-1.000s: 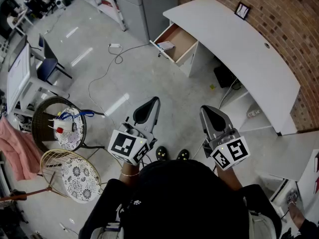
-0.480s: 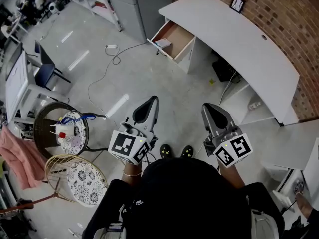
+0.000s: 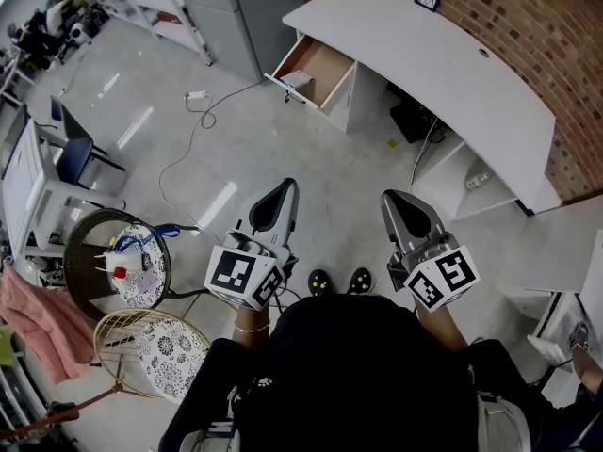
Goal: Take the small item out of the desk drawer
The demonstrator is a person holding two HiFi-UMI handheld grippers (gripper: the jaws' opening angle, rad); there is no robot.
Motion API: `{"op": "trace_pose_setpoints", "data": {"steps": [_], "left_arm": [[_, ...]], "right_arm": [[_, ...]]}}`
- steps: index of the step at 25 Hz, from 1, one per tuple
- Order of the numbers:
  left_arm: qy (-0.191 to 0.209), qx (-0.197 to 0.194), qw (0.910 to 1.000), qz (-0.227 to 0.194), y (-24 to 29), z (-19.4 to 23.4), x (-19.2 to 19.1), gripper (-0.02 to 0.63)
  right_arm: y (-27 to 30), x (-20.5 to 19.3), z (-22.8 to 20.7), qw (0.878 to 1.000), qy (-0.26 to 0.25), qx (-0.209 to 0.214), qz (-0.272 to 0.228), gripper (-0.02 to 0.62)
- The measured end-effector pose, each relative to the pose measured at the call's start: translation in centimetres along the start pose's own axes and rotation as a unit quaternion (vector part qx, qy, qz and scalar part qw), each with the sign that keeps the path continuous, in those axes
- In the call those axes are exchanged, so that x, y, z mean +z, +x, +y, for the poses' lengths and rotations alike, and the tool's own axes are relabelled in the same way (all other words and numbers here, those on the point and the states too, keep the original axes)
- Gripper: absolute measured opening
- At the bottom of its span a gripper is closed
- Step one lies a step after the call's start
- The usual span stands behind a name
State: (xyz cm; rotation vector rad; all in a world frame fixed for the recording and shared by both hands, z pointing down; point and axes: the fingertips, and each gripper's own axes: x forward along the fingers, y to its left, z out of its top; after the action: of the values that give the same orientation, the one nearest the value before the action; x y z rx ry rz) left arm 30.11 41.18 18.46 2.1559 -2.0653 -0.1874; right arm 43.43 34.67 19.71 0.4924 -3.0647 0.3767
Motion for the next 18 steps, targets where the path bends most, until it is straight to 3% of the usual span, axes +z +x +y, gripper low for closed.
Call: {"op": "trace_pose_setpoints", "data": {"steps": [10, 18], "left_arm": [[-0.011, -0.007, 0.9999, 0.0, -2.1, 1.5, -0.6, -0.003], [-0.007, 0.011, 0.9999, -0.003, -3.5, 2.8, -0.4, -0.003]], "right_arm": [[0.0, -1.2, 1.5, 1.0, 0.008, -0.024, 0.004, 0.012], [1.0, -1.3, 2.1, 1.0, 0.007, -0.013, 0.003, 0.012]]}}
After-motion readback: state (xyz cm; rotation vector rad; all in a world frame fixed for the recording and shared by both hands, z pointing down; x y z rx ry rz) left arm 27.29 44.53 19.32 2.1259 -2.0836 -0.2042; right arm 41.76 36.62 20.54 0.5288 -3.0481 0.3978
